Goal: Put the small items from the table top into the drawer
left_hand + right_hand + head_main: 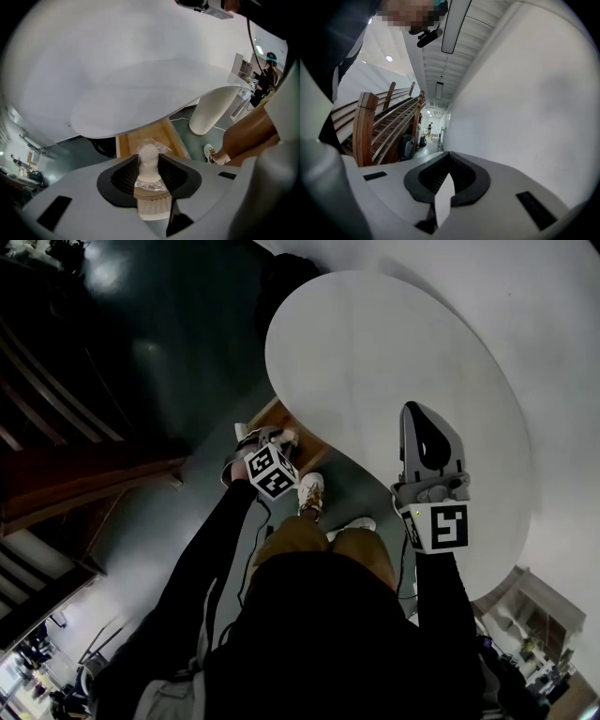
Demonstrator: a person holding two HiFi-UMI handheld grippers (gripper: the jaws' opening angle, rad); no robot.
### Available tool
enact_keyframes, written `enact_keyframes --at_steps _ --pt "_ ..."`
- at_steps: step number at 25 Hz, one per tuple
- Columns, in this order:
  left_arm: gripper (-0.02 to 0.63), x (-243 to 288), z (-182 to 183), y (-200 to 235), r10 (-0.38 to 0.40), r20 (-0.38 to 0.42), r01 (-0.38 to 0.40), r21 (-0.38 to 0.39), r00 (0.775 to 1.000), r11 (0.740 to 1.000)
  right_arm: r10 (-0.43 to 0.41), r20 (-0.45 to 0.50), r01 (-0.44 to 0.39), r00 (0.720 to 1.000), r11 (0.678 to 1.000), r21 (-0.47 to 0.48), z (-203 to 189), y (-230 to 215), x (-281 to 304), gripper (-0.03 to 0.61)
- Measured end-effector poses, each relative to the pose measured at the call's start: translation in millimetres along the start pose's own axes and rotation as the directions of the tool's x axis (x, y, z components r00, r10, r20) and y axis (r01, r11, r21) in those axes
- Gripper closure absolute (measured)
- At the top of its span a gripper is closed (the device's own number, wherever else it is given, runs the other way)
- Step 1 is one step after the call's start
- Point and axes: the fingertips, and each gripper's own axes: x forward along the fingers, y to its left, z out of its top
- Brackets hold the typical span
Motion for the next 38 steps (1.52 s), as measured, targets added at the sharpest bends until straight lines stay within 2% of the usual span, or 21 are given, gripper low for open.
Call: enact_keyframes --at_steps 4,10,13,16,28,33,38 --pt "0.459 28 9 -7 -0.012 -0.002 0.012 0.039 1.0 0.999 -0.022 -0.013 0.022 1.0 1.0 -0.002 -4 -8 -13 0.552" --pt "0.451 55 14 -18 -0.054 0.021 0.054 -0.007 0.998 0.999 -0.056 -0.029 0.056 0.998 0.998 -0.004 -10 -12 -22 0.552" --pt "0.439 57 19 -20 -0.054 0.044 0.056 -0.032 0.998 0.998 -0.063 -0.033 0.063 0.997 0.998 -0.002 -12 -15 -25 0.552" --pt "0.37 57 23 -23 -0.067 0.06 0.07 -0.058 0.996 0.996 -0.065 -0.029 0.065 0.997 0.998 0.001 -11 -16 -27 0.552" --pt "0.368 52 15 -33 -0.097 0.063 0.103 -0.097 0.993 0.99 -0.048 -0.021 0.047 0.999 0.999 -0.006 -6 -4 -25 0.552" --pt "0.368 46 13 -31 -0.078 0.072 0.086 -0.116 0.994 0.99 -0.055 -0.008 0.055 0.998 0.998 -0.005 -5 -5 -33 0.552" --pt "0.368 22 20 -21 -0.011 0.11 0.026 -0.14 0.994 0.99 -0.077 0.025 0.077 0.997 0.997 -0.006 3 -15 -47 0.552"
